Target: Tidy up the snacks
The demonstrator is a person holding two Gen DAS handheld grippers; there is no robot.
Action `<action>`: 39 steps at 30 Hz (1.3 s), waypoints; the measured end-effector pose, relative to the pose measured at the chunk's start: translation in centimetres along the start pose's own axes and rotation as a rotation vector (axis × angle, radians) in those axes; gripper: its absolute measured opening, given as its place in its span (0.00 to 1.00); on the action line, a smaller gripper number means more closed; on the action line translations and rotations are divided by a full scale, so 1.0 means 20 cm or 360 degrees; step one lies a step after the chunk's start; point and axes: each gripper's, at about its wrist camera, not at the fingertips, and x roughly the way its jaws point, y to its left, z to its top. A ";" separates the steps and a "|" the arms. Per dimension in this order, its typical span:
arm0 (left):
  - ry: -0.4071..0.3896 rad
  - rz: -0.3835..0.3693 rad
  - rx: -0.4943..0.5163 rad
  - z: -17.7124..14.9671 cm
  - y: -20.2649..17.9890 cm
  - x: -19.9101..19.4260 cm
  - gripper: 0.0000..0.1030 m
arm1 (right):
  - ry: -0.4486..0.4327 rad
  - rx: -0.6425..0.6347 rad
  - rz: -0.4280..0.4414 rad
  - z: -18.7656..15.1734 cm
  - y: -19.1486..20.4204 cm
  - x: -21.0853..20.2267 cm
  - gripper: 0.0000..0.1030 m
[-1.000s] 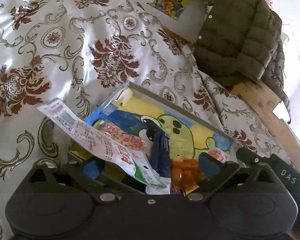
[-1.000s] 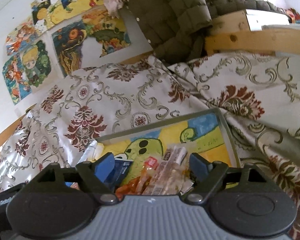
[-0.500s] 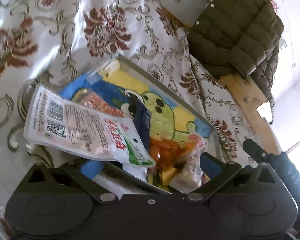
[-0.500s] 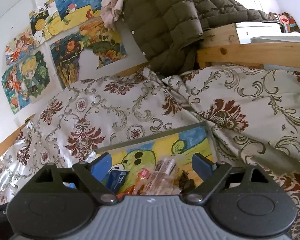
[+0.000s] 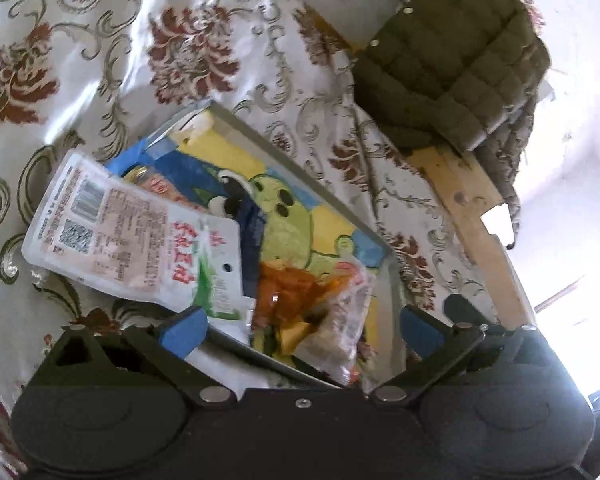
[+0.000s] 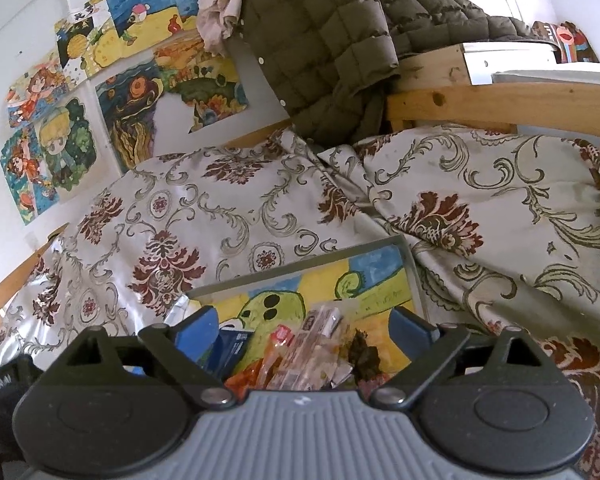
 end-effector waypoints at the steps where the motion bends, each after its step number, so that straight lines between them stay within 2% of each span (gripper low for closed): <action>1: -0.0006 -0.0008 0.0008 0.00 -0.01 -0.01 0.99 | -0.0001 -0.0001 0.0000 0.00 0.00 -0.01 0.93; 6: -0.0055 0.0008 0.0094 -0.03 -0.08 -0.09 0.99 | -0.0010 -0.0003 0.0001 -0.02 0.01 -0.11 0.94; 11: -0.0150 0.0079 0.0213 -0.07 -0.15 -0.20 0.99 | -0.0031 -0.0001 -0.0004 -0.03 0.00 -0.21 0.96; 16: -0.0278 0.0208 0.0497 -0.14 -0.26 -0.35 0.99 | -0.0061 -0.0005 -0.0006 -0.05 -0.01 -0.32 0.96; 19: -0.0363 0.0261 0.0616 -0.20 -0.29 -0.44 0.99 | -0.0078 -0.0029 -0.0011 -0.07 -0.01 -0.39 0.97; 27: -0.0520 0.0406 0.0755 -0.39 -0.30 -0.64 0.99 | -0.0071 -0.0043 0.0021 -0.16 0.01 -0.56 0.99; 31: -0.0537 0.0477 0.0813 -0.50 -0.29 -0.73 0.99 | -0.0073 -0.0113 0.0038 -0.22 0.05 -0.65 1.00; 39: -0.0536 0.0568 0.0791 -0.67 -0.22 -0.91 0.99 | -0.0063 -0.0209 0.0053 -0.35 0.10 -0.83 1.00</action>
